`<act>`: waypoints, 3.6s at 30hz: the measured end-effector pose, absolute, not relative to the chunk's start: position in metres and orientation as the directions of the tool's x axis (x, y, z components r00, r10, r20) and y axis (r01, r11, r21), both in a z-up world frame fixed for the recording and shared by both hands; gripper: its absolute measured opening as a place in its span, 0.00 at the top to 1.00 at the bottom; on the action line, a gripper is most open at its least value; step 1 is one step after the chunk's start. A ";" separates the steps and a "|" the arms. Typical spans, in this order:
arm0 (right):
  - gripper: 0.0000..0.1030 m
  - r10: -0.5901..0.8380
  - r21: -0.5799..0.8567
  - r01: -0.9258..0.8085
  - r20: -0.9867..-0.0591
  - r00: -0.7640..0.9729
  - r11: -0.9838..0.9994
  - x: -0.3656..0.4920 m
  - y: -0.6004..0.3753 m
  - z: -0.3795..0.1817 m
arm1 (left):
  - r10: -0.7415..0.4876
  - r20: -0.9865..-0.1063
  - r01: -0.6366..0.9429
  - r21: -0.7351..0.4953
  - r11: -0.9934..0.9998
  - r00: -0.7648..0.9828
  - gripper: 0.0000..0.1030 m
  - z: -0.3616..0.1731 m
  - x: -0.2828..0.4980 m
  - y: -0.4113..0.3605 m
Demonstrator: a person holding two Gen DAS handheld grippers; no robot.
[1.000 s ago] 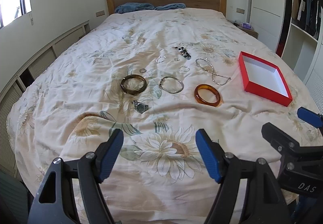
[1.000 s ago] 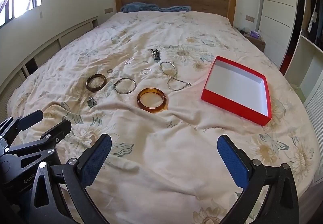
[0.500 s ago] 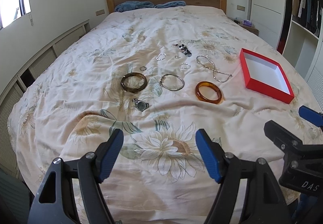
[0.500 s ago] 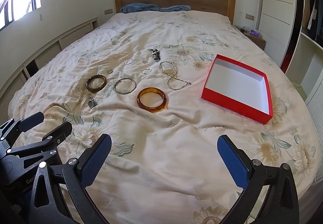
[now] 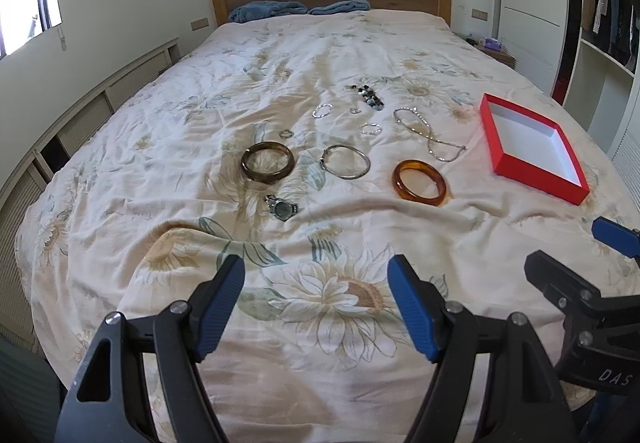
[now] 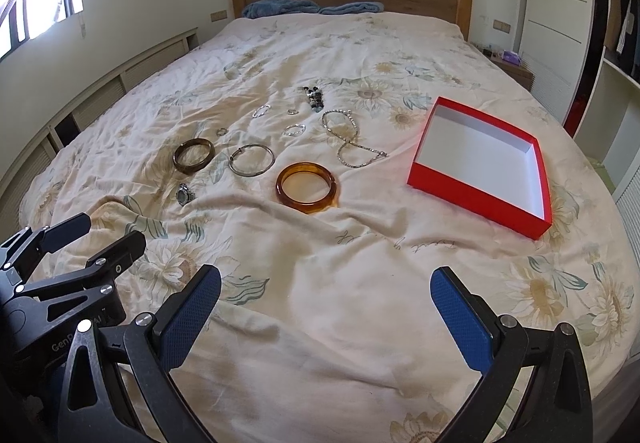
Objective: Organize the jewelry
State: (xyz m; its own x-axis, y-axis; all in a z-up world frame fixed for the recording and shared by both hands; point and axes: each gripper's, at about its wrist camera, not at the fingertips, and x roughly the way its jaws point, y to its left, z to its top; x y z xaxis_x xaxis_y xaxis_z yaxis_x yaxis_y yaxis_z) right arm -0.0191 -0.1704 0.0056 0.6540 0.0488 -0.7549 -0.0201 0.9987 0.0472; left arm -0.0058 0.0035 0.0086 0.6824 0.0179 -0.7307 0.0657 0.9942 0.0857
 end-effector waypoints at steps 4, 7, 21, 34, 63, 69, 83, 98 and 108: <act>0.00 0.047 0.045 -0.019 -0.758 0.651 0.999 -0.017 -0.171 0.003 | 0.019 -0.737 0.074 0.093 0.993 0.676 0.30 0.005 -0.001 0.002; 0.00 0.047 0.047 -0.017 -0.760 0.648 0.999 -0.016 -0.172 0.002 | 0.017 -0.744 0.077 0.092 0.993 0.668 0.30 0.002 0.003 0.002; 0.00 0.075 0.066 -0.038 -0.762 0.644 0.997 -0.006 -0.171 -0.003 | 0.028 -0.754 0.082 0.108 0.991 0.656 0.30 -0.002 0.010 0.003; 0.04 0.138 0.111 -0.081 -0.761 0.634 0.990 0.010 -0.175 -0.006 | 0.027 -0.762 0.022 0.054 0.998 0.647 0.30 0.003 0.030 0.039; 0.30 0.317 0.254 -0.194 -0.822 0.474 0.948 0.122 -0.165 -0.057 | -0.079 -0.875 -0.055 -0.120 0.991 0.478 0.63 -0.080 0.151 0.063; 0.39 0.350 0.284 -0.210 -0.826 0.442 0.936 0.135 -0.161 -0.066 | -0.084 -0.887 -0.069 -0.129 0.989 0.454 0.71 -0.096 0.158 0.066; 0.70 0.429 0.370 -0.223 -0.835 0.345 0.902 0.166 -0.143 -0.091 | -0.136 -0.876 -0.067 -0.187 0.980 0.463 0.72 -0.096 0.158 0.074; 0.91 0.494 0.449 -0.210 -0.819 0.293 0.869 0.165 -0.142 -0.095 | -0.156 -0.843 -0.046 -0.209 0.977 0.515 0.72 -0.065 0.140 0.074; 0.91 0.543 0.498 -0.217 -0.759 0.359 0.839 0.104 -0.150 -0.044 | -0.161 -0.813 -0.007 -0.199 0.980 0.559 0.72 -0.019 0.097 0.068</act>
State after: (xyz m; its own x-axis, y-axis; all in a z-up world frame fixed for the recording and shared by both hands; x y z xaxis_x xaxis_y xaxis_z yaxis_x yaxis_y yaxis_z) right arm 0.1040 -0.1497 -0.0437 0.3592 0.5433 -0.7588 -0.2168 0.8394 0.4984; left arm 0.0971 0.0683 -0.0194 0.5590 -0.1612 -0.8134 -0.0067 0.9800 -0.1989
